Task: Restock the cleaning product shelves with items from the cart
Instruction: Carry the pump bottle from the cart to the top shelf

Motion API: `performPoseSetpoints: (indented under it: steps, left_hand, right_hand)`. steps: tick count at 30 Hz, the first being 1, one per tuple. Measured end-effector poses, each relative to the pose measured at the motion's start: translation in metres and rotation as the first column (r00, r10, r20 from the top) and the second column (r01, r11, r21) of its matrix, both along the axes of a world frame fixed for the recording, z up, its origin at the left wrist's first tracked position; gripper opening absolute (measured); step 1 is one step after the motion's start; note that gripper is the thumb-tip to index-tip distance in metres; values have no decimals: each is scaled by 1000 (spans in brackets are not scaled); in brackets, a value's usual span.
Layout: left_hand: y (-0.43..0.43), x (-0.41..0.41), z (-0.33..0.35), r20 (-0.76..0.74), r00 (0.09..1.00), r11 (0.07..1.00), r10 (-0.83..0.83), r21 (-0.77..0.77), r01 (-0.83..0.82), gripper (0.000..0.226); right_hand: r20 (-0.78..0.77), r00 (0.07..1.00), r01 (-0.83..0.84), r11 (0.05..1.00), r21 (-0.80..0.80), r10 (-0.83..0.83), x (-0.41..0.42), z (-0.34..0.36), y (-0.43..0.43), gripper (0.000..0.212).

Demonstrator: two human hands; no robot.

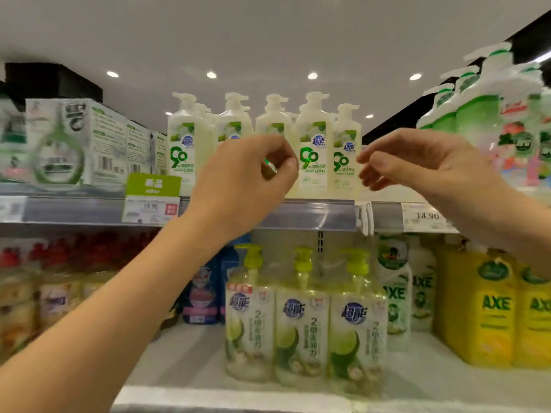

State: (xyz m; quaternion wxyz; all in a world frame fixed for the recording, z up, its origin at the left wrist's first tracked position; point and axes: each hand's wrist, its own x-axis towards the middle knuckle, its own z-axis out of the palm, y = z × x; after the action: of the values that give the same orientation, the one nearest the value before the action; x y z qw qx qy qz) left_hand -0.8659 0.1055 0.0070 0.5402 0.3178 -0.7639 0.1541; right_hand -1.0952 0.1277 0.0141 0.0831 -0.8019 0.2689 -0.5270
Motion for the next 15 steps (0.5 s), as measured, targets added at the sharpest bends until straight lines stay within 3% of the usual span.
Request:
performPoseSetpoints:
  steps: [4, 9, 12, 15]
  left_hand:
    - [60, 44, -54, -71, 997, 982, -9, 189, 22, 15]
    - [122, 126, -115, -130, 986, 935, 103, 351, -52, 15]
    - [157, 191, -156, -191, 955, 888, 229, 443, -125, 18]
    - [197, 271, -203, -271, 878, 819, 395, 537, -202, 19]
  right_hand:
    - [-47, 993, -103, 988, 116, 109, 57, -59, 47, 18]
    - [-97, 958, -238, 935, 263, 271, 157, -127, 84, 18]
    - [-55, 919, -348, 868, 353, 391, 236, -161, 102, 17]
    - [22, 839, -495, 745, 447, 544, 330, -197, 120, 31]
